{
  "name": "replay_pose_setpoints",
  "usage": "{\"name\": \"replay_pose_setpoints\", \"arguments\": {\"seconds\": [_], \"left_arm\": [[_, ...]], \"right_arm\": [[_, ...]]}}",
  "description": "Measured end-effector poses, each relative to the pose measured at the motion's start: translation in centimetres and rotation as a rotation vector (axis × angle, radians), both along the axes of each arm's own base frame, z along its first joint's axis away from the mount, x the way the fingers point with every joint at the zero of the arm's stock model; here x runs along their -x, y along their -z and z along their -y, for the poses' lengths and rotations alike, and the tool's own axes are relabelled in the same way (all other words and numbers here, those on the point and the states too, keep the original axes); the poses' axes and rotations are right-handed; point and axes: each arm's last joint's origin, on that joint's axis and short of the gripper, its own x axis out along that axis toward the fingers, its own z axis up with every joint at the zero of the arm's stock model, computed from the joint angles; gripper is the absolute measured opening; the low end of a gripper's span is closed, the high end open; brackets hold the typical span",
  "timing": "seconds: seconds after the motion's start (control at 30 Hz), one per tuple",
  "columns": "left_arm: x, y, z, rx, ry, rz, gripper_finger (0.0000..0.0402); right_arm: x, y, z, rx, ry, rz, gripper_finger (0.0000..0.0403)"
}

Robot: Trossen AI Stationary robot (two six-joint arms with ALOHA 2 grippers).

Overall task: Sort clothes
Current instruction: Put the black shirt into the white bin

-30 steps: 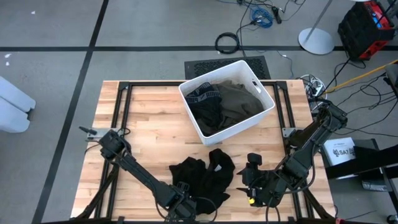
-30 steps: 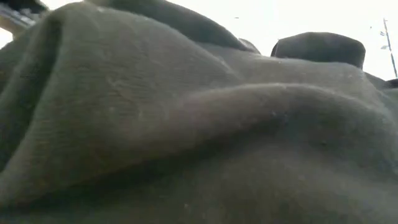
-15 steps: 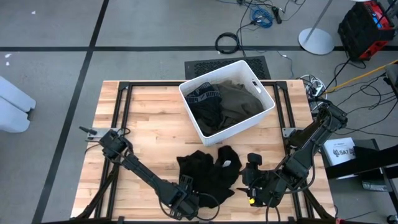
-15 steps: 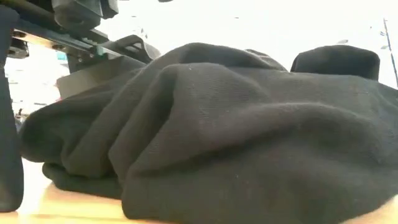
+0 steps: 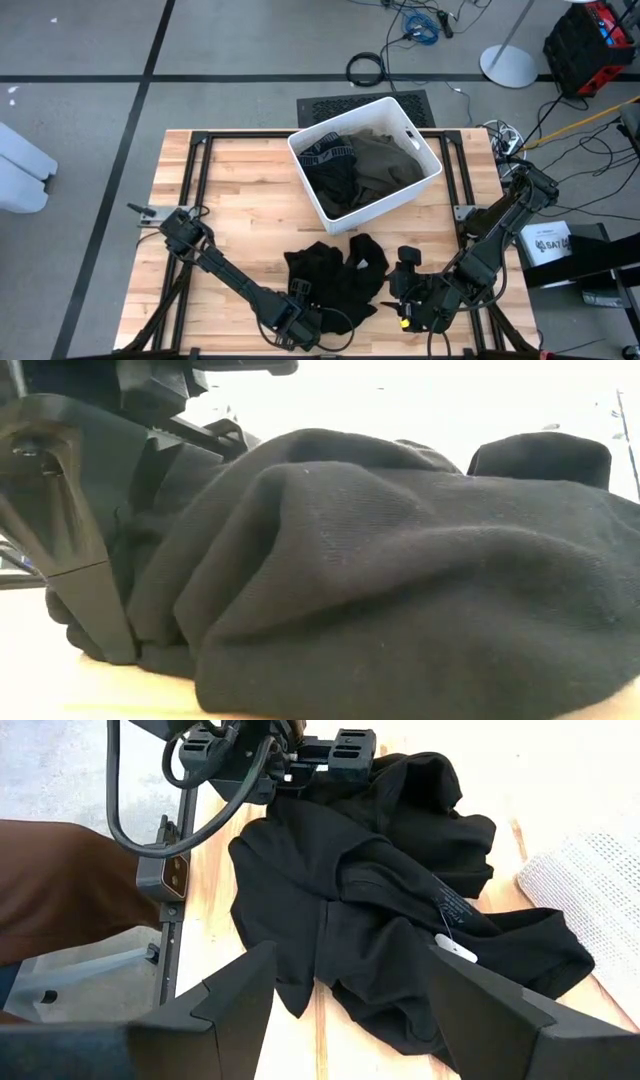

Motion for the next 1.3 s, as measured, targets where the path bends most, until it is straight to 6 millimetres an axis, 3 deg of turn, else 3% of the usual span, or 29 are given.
{"name": "replay_pose_setpoints", "arguments": {"seconds": [0.2,0.37,0.5,0.6,0.93,1.3], "left_arm": [[0.0,-0.6,0.0,-0.013,-0.003,0.013,0.0008],[-0.1,-3.2,-0.2,-0.055,-0.015,0.066,0.0007],[-0.3,-8.1,-0.3,-0.037,-0.039,0.212,0.0007],[-0.1,-10.7,-0.5,-0.031,-0.048,0.289,0.0007],[2.3,-21.1,-2.9,-0.086,-0.099,0.64,0.0007],[5.1,-32.8,-9.8,-0.39,-0.308,1.15,0.0007]], "right_arm": [[0.0,0.0,0.0,0.0,0.0,0.0,0.0242],[0.0,0.0,0.0,0.001,-0.001,-0.001,0.0242],[0.0,0.0,0.0,0.0,-0.001,-0.001,0.0242],[0.0,0.0,0.0,0.0,-0.001,-0.001,0.0242],[0.0,0.0,0.0,0.005,-0.005,-0.002,0.0242],[0.0,0.0,0.1,0.017,-0.013,-0.003,0.0242]]}}
